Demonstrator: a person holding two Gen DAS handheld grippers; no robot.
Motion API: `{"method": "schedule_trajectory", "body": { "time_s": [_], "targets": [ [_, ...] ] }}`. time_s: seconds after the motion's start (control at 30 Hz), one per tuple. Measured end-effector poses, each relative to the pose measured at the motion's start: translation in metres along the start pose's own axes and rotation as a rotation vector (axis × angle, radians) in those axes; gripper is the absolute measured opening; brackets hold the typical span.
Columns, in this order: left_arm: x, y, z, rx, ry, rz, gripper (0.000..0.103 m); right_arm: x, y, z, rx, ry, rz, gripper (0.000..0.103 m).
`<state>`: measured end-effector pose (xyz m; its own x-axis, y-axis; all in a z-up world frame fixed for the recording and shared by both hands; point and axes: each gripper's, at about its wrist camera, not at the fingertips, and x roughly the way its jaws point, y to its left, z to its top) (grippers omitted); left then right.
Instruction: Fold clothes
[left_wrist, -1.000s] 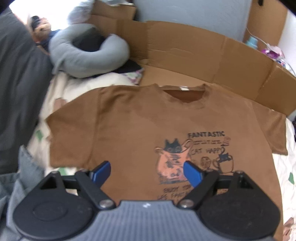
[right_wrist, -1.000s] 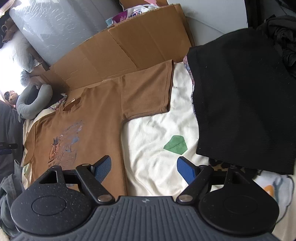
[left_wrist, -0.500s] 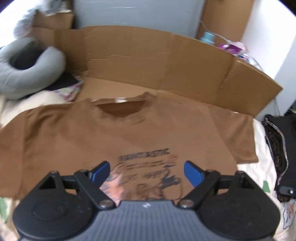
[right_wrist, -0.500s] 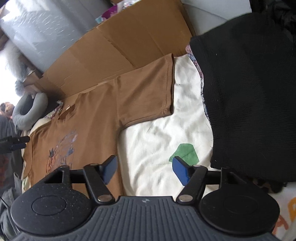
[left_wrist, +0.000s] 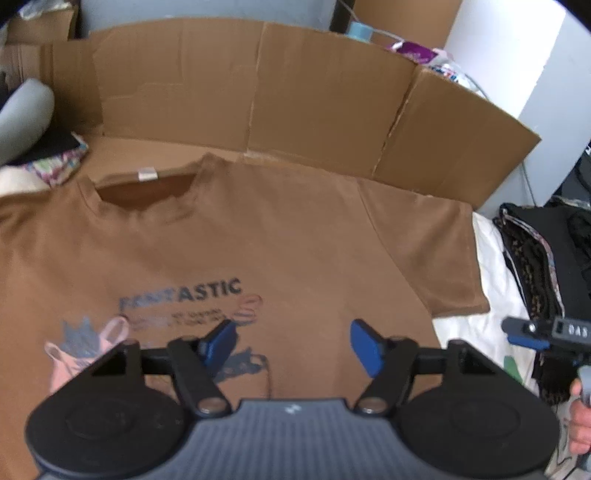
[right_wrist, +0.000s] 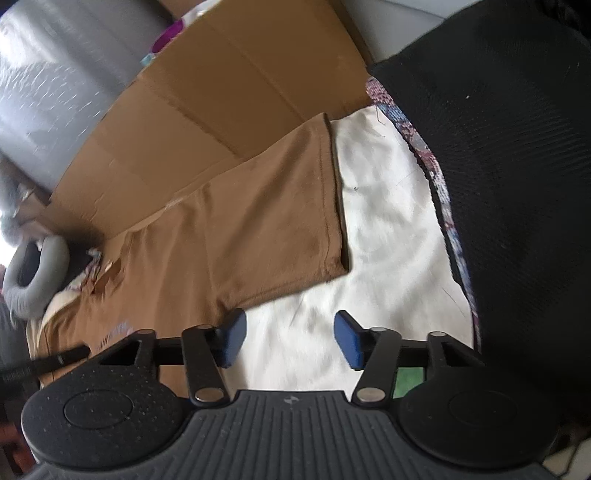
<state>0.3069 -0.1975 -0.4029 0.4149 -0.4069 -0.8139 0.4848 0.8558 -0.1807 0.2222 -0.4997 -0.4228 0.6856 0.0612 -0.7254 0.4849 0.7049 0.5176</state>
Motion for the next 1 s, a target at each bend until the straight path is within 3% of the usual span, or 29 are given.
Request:
{"method": "schedule_trajectory", "body": {
  "time_s": [0.17, 0.47, 0.53, 0.6, 0.7, 0.77, 1.0],
  "targets": [
    [0.018, -0.004, -0.007, -0.045, 0.021, 0.006, 0.031, 0.023, -0.005, 0.006, 0.137, 0.004, -0.04, 0.054],
    [0.033, -0.016, -0.01, -0.111, 0.021, -0.014, 0.027, 0.049, -0.008, 0.007, 0.308, -0.011, -0.047, 0.048],
    [0.035, -0.021, -0.009, -0.111, 0.02, -0.025, 0.025, 0.05, -0.012, 0.008, 0.357, -0.019, -0.052, 0.041],
    [0.038, -0.026, -0.009, -0.107, 0.02, -0.036, 0.02, 0.05, -0.015, 0.009, 0.376, -0.031, -0.064, 0.022],
    [0.043, -0.034, -0.008, -0.096, 0.021, -0.057, 0.015, 0.053, -0.018, 0.01, 0.401, -0.036, -0.065, 0.016],
    [0.046, -0.04, -0.008, -0.089, 0.022, -0.074, 0.013, 0.053, -0.019, 0.011, 0.409, -0.039, -0.06, 0.005],
    [0.056, -0.059, -0.005, -0.078, 0.022, -0.131, 0.011, 0.029, 0.006, 0.027, 0.291, -0.114, -0.012, 0.002]
  ]
}}
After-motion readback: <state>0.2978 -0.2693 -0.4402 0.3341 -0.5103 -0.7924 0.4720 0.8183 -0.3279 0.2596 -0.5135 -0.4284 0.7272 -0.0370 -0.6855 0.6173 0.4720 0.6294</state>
